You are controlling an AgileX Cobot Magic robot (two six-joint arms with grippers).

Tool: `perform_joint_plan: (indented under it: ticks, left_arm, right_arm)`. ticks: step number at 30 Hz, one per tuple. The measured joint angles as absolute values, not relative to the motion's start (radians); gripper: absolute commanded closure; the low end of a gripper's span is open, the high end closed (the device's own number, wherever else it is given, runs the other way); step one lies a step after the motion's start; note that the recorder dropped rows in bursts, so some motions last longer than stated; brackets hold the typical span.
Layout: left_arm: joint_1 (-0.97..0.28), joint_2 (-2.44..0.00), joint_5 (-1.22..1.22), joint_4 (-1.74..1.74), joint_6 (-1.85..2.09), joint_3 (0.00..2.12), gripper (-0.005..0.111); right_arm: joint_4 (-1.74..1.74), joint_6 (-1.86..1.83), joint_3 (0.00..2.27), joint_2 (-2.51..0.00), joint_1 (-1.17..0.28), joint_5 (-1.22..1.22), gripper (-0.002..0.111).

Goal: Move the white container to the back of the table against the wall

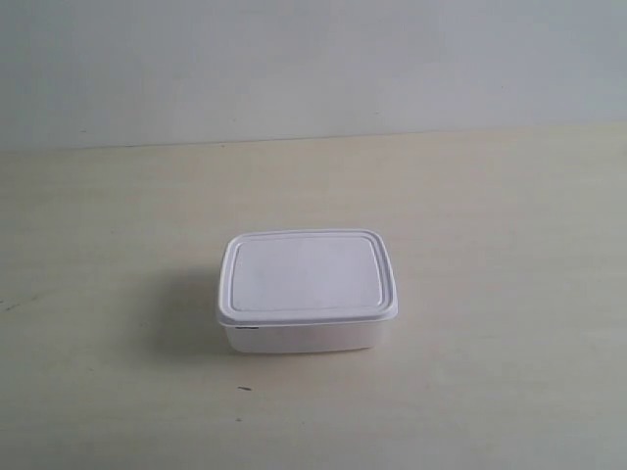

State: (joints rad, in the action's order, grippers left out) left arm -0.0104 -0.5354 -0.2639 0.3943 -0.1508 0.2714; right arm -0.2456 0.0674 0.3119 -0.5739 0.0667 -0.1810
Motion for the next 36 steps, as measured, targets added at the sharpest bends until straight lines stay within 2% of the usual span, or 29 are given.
perform_joint_plan:
  ticks: [1,3,5,8,10,14,20,27,31,36]
  left_arm:
    - [-0.010,-0.616,-0.326,0.339,-0.151,0.340,0.107]
    - [-0.010,-0.921,-0.534,0.195,-0.110,0.637,0.107]
    - [-0.010,-1.084,-0.628,0.178,-0.015,0.825,0.107]
    - [-0.010,-1.185,-0.682,0.275,0.076,0.965,0.107]
    - [-0.028,-1.196,-0.695,0.383,0.153,0.975,0.107]
    - [-0.153,-1.196,-0.697,0.441,0.187,0.956,0.107]
    - [-0.361,-1.224,-0.622,0.453,0.114,0.871,0.107]
    - [-0.561,-1.344,-0.533,0.495,0.072,0.785,0.107]
    - [-0.629,-1.428,-0.475,0.511,0.059,0.781,0.107]
    - [-0.645,-1.538,-0.401,0.520,0.052,0.780,0.107]
  right_arm:
    - [-0.230,0.059,0.386,-0.662,0.067,-0.247,0.108]
    - [-0.230,0.033,0.621,-0.931,0.067,-0.434,0.108]
    - [-0.267,0.031,0.790,-1.093,0.067,-0.594,0.108]
    - [-0.293,0.027,0.972,-1.218,0.067,-0.792,0.108]
    - [-0.338,-0.011,1.051,-1.264,0.064,-0.871,0.108]
    - [-0.466,-0.113,1.120,-1.322,-0.038,-0.938,0.108]
    - [-0.540,-0.173,1.124,-1.454,-0.240,-1.007,0.108]
    - [-0.546,-0.184,1.050,-1.545,-0.386,-0.959,0.108]
    - [-0.549,-0.191,0.956,-1.555,-0.425,-0.886,0.108]
    - [-0.608,-0.232,0.866,-1.591,-0.430,-0.786,0.108]
